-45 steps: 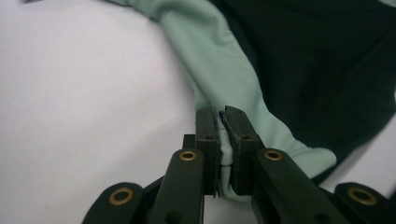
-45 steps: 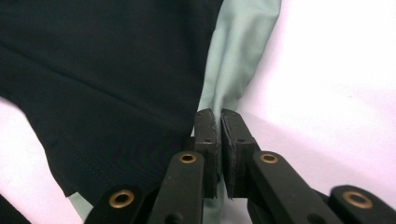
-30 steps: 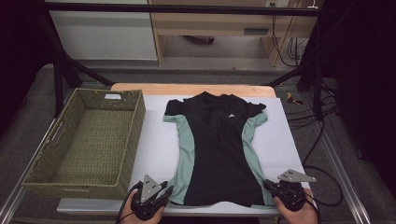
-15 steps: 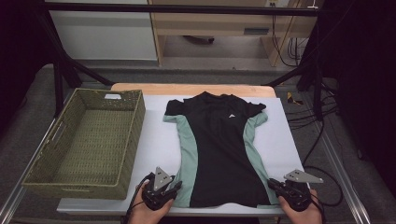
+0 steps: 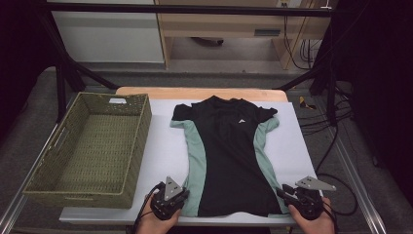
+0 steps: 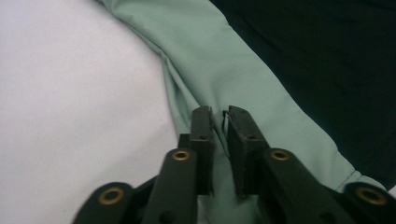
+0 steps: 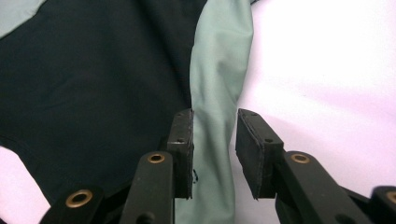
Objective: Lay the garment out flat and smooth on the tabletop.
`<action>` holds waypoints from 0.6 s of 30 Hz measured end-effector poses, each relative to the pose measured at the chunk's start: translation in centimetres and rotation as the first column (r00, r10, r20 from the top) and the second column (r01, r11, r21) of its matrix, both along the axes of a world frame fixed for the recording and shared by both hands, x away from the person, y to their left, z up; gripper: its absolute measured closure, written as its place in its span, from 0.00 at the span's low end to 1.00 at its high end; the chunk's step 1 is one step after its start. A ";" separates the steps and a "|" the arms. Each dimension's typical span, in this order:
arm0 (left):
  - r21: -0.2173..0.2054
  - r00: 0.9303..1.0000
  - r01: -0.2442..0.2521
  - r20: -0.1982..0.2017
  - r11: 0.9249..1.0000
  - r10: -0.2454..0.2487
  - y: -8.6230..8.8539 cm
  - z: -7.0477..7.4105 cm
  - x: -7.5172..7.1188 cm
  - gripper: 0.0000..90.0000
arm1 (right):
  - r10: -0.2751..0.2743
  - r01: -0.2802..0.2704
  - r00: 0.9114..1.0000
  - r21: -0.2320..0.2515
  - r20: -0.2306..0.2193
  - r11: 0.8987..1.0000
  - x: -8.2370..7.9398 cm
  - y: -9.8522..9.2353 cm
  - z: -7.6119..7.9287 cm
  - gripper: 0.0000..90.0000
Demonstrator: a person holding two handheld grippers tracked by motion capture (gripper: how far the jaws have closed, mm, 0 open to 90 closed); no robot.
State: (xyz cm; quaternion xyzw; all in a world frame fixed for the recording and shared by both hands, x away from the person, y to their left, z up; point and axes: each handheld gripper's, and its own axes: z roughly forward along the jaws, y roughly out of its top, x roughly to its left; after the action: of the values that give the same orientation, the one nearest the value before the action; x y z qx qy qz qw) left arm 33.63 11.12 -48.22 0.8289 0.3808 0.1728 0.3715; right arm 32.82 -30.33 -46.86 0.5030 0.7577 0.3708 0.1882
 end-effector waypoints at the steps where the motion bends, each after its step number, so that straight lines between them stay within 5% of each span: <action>1: 0.005 1.000 0.002 0.003 1.000 -0.002 0.0 0.0 0.0 0.93 | 0.001 -0.001 1.000 -0.001 -0.001 1.000 0.0 0.0 0.0 0.74; 18: -0.020 0.992 -0.114 0.057 0.993 0.115 3.2 1.4 -0.3 0.99 | -0.034 0.034 0.999 -0.001 -0.002 0.999 0.2 -0.1 -0.1 0.68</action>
State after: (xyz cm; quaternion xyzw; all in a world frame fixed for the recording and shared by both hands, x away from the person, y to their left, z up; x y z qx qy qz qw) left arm 33.31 14.34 -46.82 0.7973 0.4180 0.2147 0.3789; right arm 33.00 -30.47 -46.92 0.5159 0.7494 0.3668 0.1939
